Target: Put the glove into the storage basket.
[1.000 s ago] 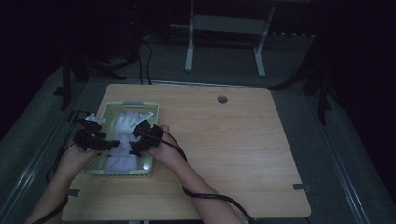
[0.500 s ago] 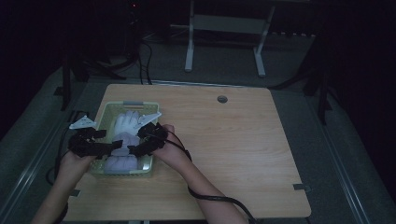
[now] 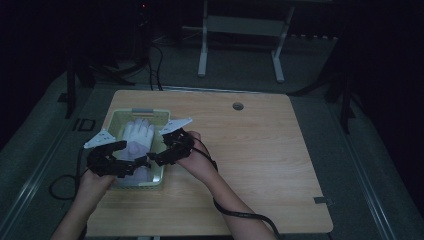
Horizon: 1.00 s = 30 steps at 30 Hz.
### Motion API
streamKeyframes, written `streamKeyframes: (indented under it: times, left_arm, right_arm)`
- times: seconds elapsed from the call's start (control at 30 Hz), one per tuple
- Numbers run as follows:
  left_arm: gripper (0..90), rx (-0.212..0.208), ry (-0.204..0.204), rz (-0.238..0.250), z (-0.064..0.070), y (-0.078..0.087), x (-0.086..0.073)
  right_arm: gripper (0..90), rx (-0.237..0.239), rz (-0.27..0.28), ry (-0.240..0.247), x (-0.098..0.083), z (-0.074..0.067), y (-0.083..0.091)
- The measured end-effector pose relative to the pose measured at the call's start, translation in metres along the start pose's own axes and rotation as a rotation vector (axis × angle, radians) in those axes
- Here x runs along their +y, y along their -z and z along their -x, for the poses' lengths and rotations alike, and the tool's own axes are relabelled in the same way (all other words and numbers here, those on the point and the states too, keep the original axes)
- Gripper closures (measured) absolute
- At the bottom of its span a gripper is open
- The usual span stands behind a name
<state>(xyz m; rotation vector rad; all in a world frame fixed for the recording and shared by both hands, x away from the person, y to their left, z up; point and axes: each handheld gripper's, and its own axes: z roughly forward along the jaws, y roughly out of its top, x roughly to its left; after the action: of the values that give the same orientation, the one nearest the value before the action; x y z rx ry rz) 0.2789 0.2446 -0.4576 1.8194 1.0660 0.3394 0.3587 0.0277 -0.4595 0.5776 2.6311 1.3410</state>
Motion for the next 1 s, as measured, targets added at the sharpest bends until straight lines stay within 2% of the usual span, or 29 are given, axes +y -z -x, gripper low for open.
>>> streamKeyframes:
  times: [0.07,0.3,0.4,0.5,0.7,0.87,1.0]
  left_arm:
    - [0.0,-0.032,-0.005,-0.013,0.005,-0.004,0.0]
    - [0.0,-0.035,-0.063,-0.008,0.029,-0.017,-0.003]
    - [0.0,-0.053,-0.055,0.015,0.034,-0.02,-0.003]
    - [0.1,-0.122,-0.057,0.019,0.043,-0.028,-0.005]
    - [0.1,-0.134,-0.082,0.006,0.059,-0.041,-0.01]
    - [0.1,-0.163,-0.098,0.023,0.068,-0.047,-0.01]
    - [0.1,-0.176,-0.136,-0.011,0.081,-0.055,-0.012]
  right_arm:
    - [15.9,0.008,0.005,-0.002,-0.003,0.002,0.005]
    - [15.9,0.002,0.014,-0.009,-0.016,0.009,0.025]
    - [15.9,0.002,0.016,-0.019,-0.019,0.011,0.031]
    - [15.9,0.0,0.026,-0.038,-0.027,0.015,0.039]
    - [15.9,-0.02,0.021,-0.037,-0.043,0.021,0.053]
    - [15.9,-0.04,0.018,-0.049,-0.058,0.028,0.064]
    - [16.0,-0.055,0.002,-0.051,-0.073,0.033,0.071]
